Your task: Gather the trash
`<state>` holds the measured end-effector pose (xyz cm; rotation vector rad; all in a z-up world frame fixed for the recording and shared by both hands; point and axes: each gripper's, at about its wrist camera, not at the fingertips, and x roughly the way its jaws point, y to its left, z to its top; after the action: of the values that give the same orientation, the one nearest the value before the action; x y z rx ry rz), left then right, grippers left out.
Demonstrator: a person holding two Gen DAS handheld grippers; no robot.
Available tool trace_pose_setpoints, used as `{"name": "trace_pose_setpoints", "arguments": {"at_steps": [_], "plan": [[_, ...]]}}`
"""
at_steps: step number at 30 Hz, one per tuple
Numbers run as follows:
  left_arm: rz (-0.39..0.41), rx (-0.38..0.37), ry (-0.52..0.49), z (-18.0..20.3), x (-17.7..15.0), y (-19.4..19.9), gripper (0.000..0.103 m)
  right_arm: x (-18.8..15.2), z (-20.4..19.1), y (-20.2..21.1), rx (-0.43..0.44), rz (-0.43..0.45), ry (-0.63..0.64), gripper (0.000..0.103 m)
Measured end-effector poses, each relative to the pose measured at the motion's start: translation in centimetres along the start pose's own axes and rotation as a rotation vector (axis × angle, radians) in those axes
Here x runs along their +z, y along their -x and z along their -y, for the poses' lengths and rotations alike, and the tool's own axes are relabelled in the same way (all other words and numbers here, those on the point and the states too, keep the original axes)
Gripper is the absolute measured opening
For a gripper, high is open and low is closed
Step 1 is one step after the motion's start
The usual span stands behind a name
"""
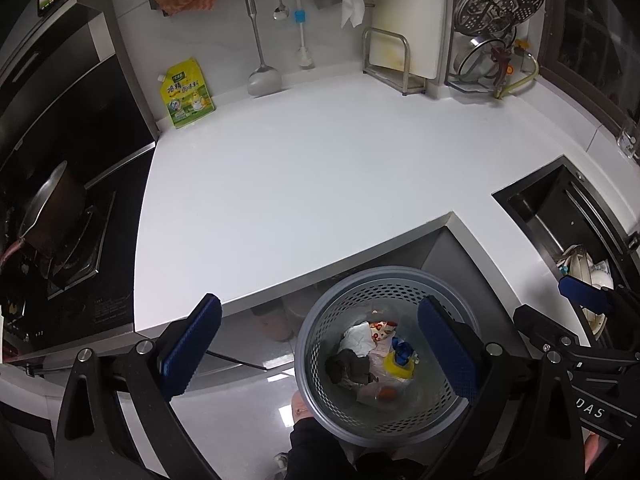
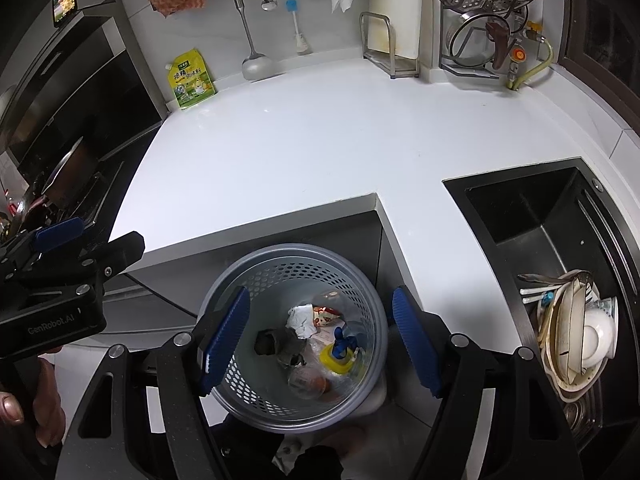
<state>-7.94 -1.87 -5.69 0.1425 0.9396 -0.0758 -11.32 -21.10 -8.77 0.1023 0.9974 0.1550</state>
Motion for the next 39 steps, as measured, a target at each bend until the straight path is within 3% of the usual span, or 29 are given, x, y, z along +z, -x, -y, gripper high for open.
{"name": "trace_pose_setpoints", "arguments": {"at_steps": [39], "plan": [[-0.024,-0.004,-0.002,0.8,1.1,-1.5,0.097,1.1,0.4,-0.9,-0.013,-0.009,0.013,0.071]]}}
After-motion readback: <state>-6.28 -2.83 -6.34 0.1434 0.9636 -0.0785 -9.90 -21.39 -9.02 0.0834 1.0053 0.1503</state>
